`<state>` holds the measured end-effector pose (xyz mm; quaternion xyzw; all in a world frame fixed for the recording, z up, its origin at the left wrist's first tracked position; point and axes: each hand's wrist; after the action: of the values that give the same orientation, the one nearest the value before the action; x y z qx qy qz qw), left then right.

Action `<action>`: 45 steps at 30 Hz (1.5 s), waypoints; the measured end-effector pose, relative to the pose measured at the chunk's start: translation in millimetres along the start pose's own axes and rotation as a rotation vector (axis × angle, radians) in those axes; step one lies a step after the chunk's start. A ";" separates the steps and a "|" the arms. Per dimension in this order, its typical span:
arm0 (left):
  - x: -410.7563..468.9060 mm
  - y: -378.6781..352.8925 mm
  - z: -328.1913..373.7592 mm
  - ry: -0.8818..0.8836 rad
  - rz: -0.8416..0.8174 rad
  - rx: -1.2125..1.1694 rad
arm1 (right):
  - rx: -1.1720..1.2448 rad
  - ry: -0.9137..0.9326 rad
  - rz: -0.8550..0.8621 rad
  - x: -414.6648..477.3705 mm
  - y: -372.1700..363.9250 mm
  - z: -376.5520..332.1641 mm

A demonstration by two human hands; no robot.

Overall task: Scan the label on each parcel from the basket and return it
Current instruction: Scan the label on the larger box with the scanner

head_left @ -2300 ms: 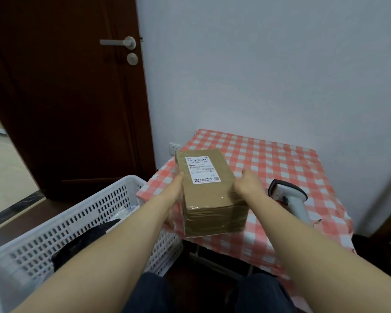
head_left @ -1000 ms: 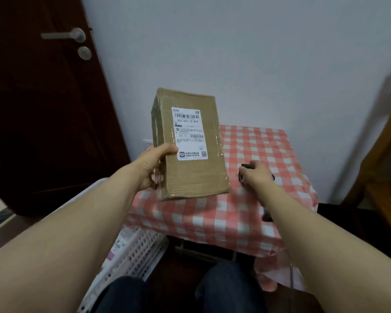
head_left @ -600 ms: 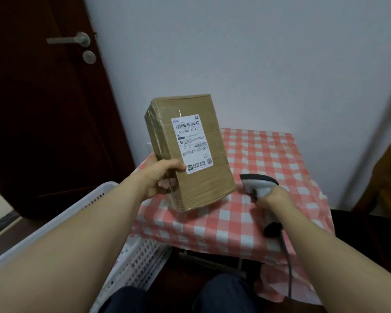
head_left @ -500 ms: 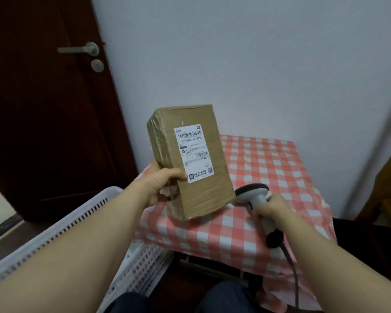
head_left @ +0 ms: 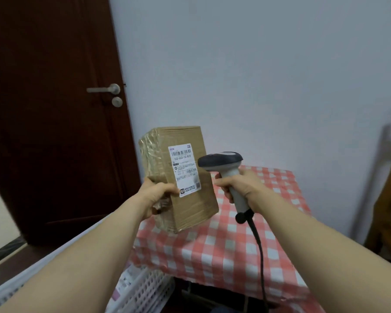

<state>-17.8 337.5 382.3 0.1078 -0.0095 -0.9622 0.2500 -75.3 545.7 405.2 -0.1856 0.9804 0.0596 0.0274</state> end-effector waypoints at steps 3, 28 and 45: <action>2.5 4.9 2.1 -0.015 0.027 0.012 | 0.010 0.041 -0.049 -9.8 -11.6 -10.3; -21.2 25.0 25.0 -0.027 0.099 0.013 | 0.068 0.074 -0.068 -43.3 -5.5 -36.8; 25.9 -44.5 -2.2 0.129 0.075 -0.115 | -0.302 -0.319 0.414 38.6 54.8 98.1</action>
<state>-60.8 364.0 371.7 0.1547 0.0580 -0.9421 0.2919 -128.2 594.8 310.9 0.0277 0.9607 0.2377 0.1405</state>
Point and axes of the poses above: each hand's wrist, its own x-axis towards the middle knuckle, its own y-axis out of the back of the hand, z = x × y, and after that the axes turned 1 degree about -y, right-handed
